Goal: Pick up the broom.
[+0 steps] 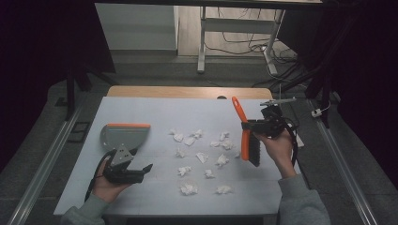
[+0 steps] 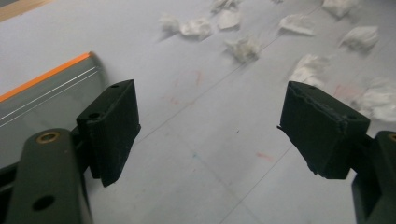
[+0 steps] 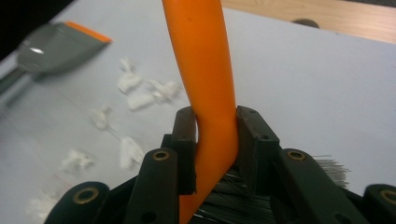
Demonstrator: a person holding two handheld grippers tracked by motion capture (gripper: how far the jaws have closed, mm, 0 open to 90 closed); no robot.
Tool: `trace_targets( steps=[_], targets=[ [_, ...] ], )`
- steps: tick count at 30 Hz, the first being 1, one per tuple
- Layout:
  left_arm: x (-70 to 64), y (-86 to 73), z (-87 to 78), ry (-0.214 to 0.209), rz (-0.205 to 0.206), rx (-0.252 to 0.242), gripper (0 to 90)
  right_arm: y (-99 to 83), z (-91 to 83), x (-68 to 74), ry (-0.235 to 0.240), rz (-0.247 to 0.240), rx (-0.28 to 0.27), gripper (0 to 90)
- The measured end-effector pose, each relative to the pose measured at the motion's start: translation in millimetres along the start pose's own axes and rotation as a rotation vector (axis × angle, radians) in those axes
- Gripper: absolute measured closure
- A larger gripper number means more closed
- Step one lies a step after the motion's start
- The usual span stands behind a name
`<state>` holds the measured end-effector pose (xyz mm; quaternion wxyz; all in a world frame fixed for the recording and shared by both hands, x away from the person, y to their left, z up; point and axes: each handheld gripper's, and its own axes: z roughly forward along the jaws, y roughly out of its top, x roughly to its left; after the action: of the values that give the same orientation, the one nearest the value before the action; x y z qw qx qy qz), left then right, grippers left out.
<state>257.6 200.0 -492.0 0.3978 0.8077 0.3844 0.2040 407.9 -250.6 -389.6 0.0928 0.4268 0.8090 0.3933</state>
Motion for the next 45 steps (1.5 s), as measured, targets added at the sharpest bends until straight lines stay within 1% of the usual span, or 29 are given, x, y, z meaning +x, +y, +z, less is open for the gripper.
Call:
trace_targets(
  steps=[1, 3, 5, 6, 8, 9, 10, 12, 14, 16, 19, 23, 25, 26, 27, 31, 34, 35, 36, 37, 39, 40, 41, 42, 43, 45],
  targets=[
    [-1.2, 1.1, 1.1, 0.002, 0.004, -0.002, 22.0, -0.5, 1.0, 3.6, 0.015, 0.001, -0.016, 70.1],
    [-2.8, 4.3, 4.5, -0.004, 0.013, 0.014, 22.1, -1.9, 4.7, 12.3, 0.046, -0.002, -0.035, 70.1],
    [-5.9, 9.2, 7.2, -0.005, 0.024, 0.019, 21.6, -2.7, 8.9, 20.7, 0.052, -0.016, -0.042, 70.1],
    [-7.8, 12.7, 7.9, -0.008, 0.033, 0.023, 21.4, -2.9, 11.4, 23.7, 0.057, -0.012, -0.05, 70.0],
    [-14.6, 21.3, 9.1, -0.015, 0.05, 0.014, 20.2, -3.0, 15.5, 28.4, 0.065, -0.002, -0.062, 70.1],
    [-18.6, 25.5, 9.6, -0.019, 0.057, 0.004, 20.3, -3.3, 18.0, 31.8, 0.087, 0.015, -0.084, 70.0],
    [-22.6, 29.4, 10.7, -0.026, 0.06, -0.006, 20.3, -3.3, 18.0, 31.8, 0.087, 0.015, -0.084, 70.0],
    [-29.9, 36.1, 14.9, -0.048, 0.06, -0.012, 20.3, -4.3, 18.9, 35.1, 0.116, 0.026, -0.108, 70.1],
    [-37.2, 41.8, 20.0, -0.057, 0.062, -0.015, 20.3, -5.4, 20.1, 40.1, 0.134, 0.023, -0.127, 70.1],
    [-44.6, 47.4, 25.3, -0.065, 0.074, -0.012, 20.2, -4.2, 24.2, 47.2, 0.138, 0.002, -0.13, 70.1],
    [-55.6, 55.3, 32.3, -0.093, 0.078, -0.016, 20.1, -3.8, 27.6, 50.4, 0.137, -0.005, -0.135, 70.0],
    [-66.4, 63.1, 40.2, -0.132, 0.079, -0.02, 19.8, -5.7, 32.3, 54.2, 0.148, 0.012, -0.152, 70.0],
    [-71.2, 66.0, 44.4, -0.138, 0.081, -0.028, 19.6, -7.2, 32.8, 58.5, 0.145, 0.018, -0.17, 70.1],
    [-73.4, 67.4, 46.7, -0.146, 0.082, -0.032, 19.6, -7.2, 32.8, 58.5, 0.145, 0.018, -0.17, 70.1],
    [-76.0, 68.9, 49.2, -0.151, 0.084, -0.032, 19.5, -8.5, 33.8, 61.4, 0.151, 0.03, -0.185, 70.0],
    [-89.0, 76.0, 59.6, -0.177, 0.105, -0.039, 19.4, -11.3, 37.6, 67.5, 0.14, 0.033, -0.199, 70.0],
    [-98.3, 81.3, 68.8, -0.19, 0.11, -0.048, 19.4, -12.9, 40.2, 68.6, 0.154, 0.059, -0.213, 70.0],
    [-101.0, 82.7, 72.0, -0.19, 0.111, -0.052, 19.4, -15.1, 42.2, 69.9, 0.162, 0.086, -0.231, 70.0],
    [-103.4, 83.9, 74.7, -0.191, 0.111, -0.056, 19.4, -16.3, 43.4, 70.9, 0.162, 0.097, -0.24, 70.0],
    [-105.7, 84.8, 77.2, -0.189, 0.114, -0.06, 19.4, -16.3, 43.4, 70.9, 0.162, 0.097, -0.24, 70.0],
    [-109.2, 85.7, 81.0, -0.186, 0.118, -0.062, 19.5, -20.1, 45.9, 73.2, 0.161, 0.115, -0.266, 70.0],
    [-110.0, 85.8, 82.4, -0.183, 0.119, -0.063, 19.5, -20.1, 45.9, 73.2, 0.161, 0.115, -0.266, 70.0],
    [-110.3, 85.8, 83.7, -0.182, 0.117, -0.063, 19.5, -23.0, 47.4, 73.6, 0.178, 0.148, -0.29, 70.0],
    [-110.4, 85.7, 84.9, -0.177, 0.114, -0.064, 19.5, -23.0, 47.4, 73.6, 0.178, 0.148, -0.29, 70.0],
    [-110.2, 85.5, 85.6, -0.169, 0.112, -0.068, 19.7, -26.5, 49.4, 74.2, 0.204, 0.19, -0.314, 70.0],
    [-109.7, 85.4, 87.3, -0.158, 0.102, -0.08, 20.9, -29.9, 51.9, 77.1, 0.214, 0.217, -0.335, 70.0]
  ],
)
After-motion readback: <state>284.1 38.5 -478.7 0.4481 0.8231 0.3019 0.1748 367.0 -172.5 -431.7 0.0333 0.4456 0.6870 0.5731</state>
